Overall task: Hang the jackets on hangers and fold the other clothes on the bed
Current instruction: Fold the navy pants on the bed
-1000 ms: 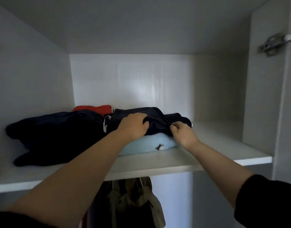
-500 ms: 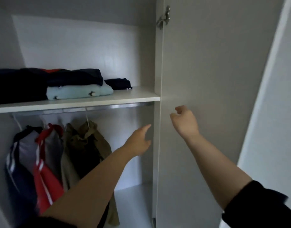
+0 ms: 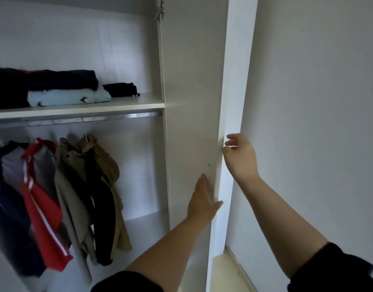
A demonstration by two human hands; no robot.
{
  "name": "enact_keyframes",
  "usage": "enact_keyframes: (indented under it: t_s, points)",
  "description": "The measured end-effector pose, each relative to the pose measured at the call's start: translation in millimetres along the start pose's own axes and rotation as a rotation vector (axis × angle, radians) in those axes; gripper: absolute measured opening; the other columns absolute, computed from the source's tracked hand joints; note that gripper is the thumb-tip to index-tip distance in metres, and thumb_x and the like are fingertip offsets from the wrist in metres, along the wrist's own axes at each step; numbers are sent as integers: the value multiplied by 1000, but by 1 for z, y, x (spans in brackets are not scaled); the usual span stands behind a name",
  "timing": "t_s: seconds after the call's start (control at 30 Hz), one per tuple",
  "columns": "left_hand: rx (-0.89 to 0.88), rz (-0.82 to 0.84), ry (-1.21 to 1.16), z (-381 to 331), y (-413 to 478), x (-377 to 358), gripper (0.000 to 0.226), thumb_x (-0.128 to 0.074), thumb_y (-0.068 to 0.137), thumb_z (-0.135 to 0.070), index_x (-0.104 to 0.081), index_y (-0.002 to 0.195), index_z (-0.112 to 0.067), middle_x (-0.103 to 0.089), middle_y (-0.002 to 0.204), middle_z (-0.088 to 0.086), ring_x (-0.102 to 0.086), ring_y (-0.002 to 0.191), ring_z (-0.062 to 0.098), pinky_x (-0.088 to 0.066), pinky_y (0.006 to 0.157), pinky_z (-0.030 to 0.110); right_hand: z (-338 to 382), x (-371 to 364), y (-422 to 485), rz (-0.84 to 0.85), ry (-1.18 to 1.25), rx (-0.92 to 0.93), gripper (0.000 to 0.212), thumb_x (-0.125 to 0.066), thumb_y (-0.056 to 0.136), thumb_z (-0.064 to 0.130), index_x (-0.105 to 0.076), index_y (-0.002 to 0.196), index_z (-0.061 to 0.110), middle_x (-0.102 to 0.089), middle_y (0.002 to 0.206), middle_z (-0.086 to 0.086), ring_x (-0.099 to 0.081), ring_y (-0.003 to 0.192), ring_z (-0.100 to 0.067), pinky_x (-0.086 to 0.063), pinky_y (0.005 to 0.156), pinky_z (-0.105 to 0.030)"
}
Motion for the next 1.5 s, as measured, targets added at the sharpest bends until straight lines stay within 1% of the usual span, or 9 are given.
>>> enact_keyframes:
  t_s: [0.13, 0.23, 0.33, 0.47, 0.63, 0.87, 1.07, 1.23, 1.5]
  points:
    - [24, -127, 108, -3, -6, -10, 78, -53, 94, -32, -2, 153, -26, -18, 158, -8, -46, 131, 22, -44, 101, 34, 3, -5, -6, 133, 118, -31, 25, -47, 86, 15, -64, 96, 31, -71, 90, 11, -65, 84, -16, -52, 77, -27]
    - [37, -155, 15, 12, -15, -3, 79, -58, 92, -33, -6, 152, -27, -24, 156, -8, -47, 129, 20, -46, 101, 35, 10, -10, -13, 173, 184, -8, 30, -43, 86, 19, -72, 82, 26, -73, 83, 3, -65, 80, -27, -54, 77, -38]
    - [84, -285, -101, 37, -30, 20, 60, -57, 93, -28, -30, 147, -23, -47, 143, -4, -55, 120, 20, -49, 99, 36, 20, -33, -26, 315, 281, 21, 32, -43, 84, 28, -74, 77, 30, -74, 90, 8, -70, 88, -12, -55, 80, -33]
    - [198, -483, 46, 82, -54, 71, 27, -51, 97, -26, -53, 119, -11, -64, 114, 8, -63, 104, 27, -52, 87, 32, 33, -95, -43, 490, 331, 58, 28, -45, 96, 19, -69, 106, 25, -69, 111, 9, -65, 99, -1, -49, 96, -26]
    - [290, -549, 68, 145, -60, 155, 13, -52, 96, -22, -49, 91, -10, -63, 92, 13, -62, 88, 30, -49, 72, 35, 42, -194, -64, 736, -77, 302, 54, -40, 90, -3, -48, 138, 20, -51, 138, 2, -46, 126, -13, -30, 94, -13]
    - [334, -481, -45, 219, -18, 235, 17, -51, 95, -16, -54, 112, -13, -64, 106, 5, -61, 100, 24, -51, 87, 38, 58, -311, -40, 621, -364, 635, 26, -53, 90, 1, -69, 108, 9, -62, 107, -6, -60, 96, -23, -46, 87, -28]
    - [320, -407, -163, 283, 33, 291, 15, -50, 96, -15, -54, 111, -17, -62, 101, -4, -60, 98, 17, -50, 86, 34, 71, -407, 1, 705, -308, 471, 17, -58, 87, 0, -72, 88, 10, -62, 87, 3, -62, 86, -21, -51, 83, -32]
    - [302, -332, -185, 322, 83, 320, 24, -47, 98, -17, -52, 120, -22, -60, 103, -7, -58, 101, 15, -48, 85, 31, 76, -461, 28, 687, -317, 413, 15, -59, 88, 3, -72, 88, 10, -65, 91, -2, -62, 82, -22, -53, 81, -36]
    - [261, -225, -281, 354, 129, 341, 35, -45, 99, -14, -48, 133, -21, -59, 117, 0, -55, 109, 14, -44, 91, 27, 76, -505, 53, 644, -418, 401, 17, -56, 89, 3, -71, 91, 11, -67, 100, -5, -60, 92, -22, -43, 75, -24]
Point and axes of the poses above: each hand's wrist, its own y-axis towards the middle knuckle, its own x-axis out of the back of the hand, z = x × y, the point moved 1 cm from there along y, towards the middle knuckle
